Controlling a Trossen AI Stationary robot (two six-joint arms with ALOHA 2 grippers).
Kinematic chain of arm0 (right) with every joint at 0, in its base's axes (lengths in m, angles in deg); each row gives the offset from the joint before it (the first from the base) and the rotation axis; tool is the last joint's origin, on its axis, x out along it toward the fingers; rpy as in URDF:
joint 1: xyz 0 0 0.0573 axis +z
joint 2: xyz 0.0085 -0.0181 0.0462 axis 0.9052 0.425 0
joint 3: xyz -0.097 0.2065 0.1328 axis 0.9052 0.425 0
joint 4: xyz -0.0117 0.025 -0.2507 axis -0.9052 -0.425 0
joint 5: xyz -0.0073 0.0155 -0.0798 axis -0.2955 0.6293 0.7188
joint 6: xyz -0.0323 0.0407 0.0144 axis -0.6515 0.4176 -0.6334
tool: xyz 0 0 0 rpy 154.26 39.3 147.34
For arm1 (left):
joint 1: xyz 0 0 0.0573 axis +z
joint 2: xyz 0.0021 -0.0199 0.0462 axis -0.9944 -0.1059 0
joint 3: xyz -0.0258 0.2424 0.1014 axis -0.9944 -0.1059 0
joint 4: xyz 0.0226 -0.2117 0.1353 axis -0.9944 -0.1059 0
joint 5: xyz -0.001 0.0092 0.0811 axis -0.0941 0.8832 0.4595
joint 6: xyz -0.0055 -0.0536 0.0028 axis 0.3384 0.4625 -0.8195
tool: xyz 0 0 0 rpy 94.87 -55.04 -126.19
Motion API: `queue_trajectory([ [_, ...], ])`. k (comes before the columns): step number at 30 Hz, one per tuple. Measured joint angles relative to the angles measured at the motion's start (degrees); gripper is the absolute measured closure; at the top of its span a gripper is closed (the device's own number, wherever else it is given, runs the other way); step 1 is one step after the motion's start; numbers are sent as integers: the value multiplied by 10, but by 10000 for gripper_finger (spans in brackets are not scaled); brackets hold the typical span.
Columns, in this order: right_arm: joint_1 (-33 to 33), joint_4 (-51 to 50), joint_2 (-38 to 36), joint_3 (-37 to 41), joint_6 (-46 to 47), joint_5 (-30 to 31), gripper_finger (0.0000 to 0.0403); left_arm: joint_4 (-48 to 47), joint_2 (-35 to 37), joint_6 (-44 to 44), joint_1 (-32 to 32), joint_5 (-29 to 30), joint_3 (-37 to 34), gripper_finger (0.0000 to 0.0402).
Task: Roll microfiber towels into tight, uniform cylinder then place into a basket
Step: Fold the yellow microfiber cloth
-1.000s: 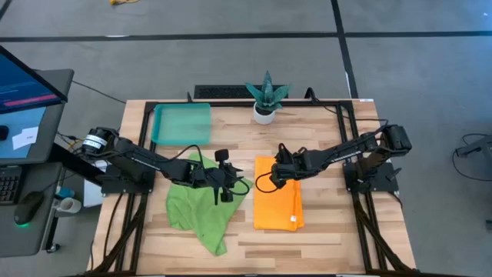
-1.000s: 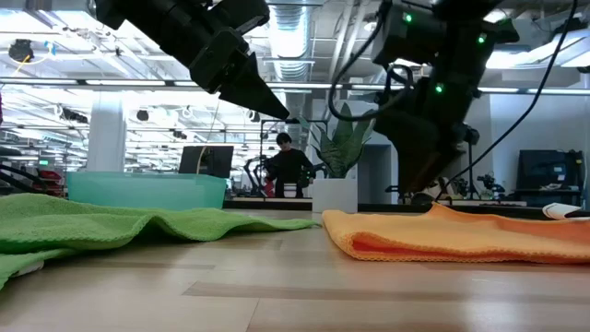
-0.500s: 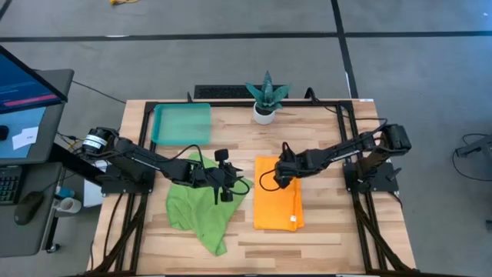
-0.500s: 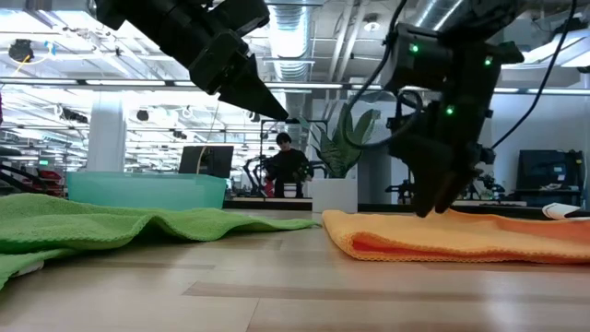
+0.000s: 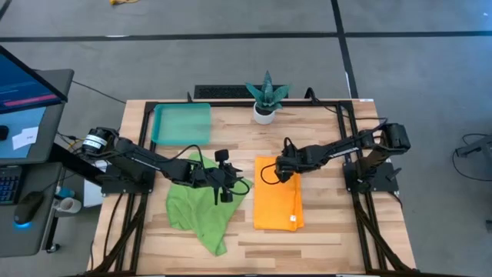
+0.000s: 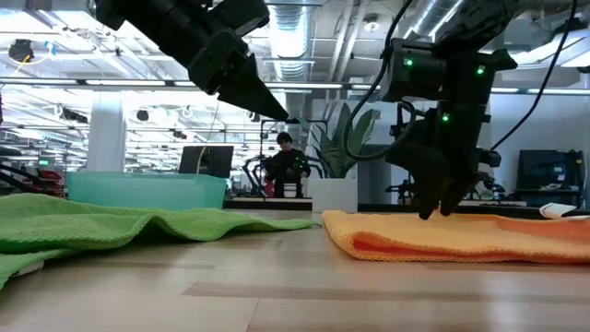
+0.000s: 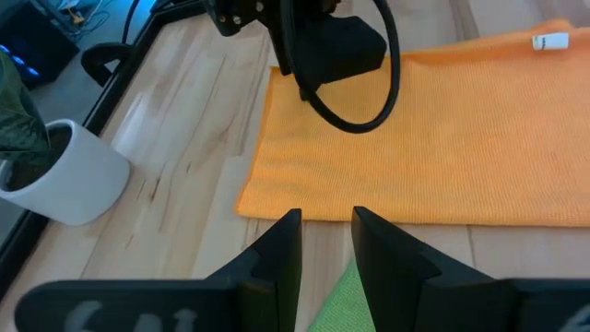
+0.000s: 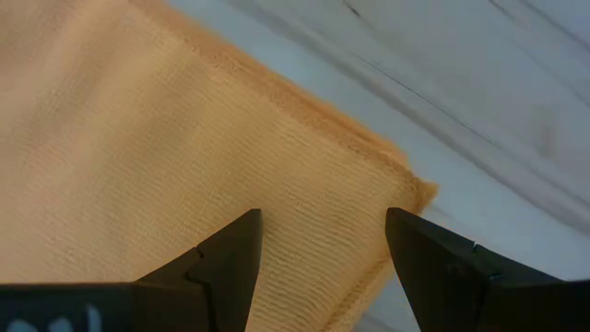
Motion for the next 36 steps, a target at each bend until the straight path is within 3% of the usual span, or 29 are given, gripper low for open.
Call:
queue_trajectory([
  [9, 13, -2, 0, 0, 10, -30, 148, -18, 0, 21, 0, -64, 0, 310],
  [36, -56, -46, 0, 0, 28, 27, 148, -33, 0, 26, 0, -73, 0, 310],
])
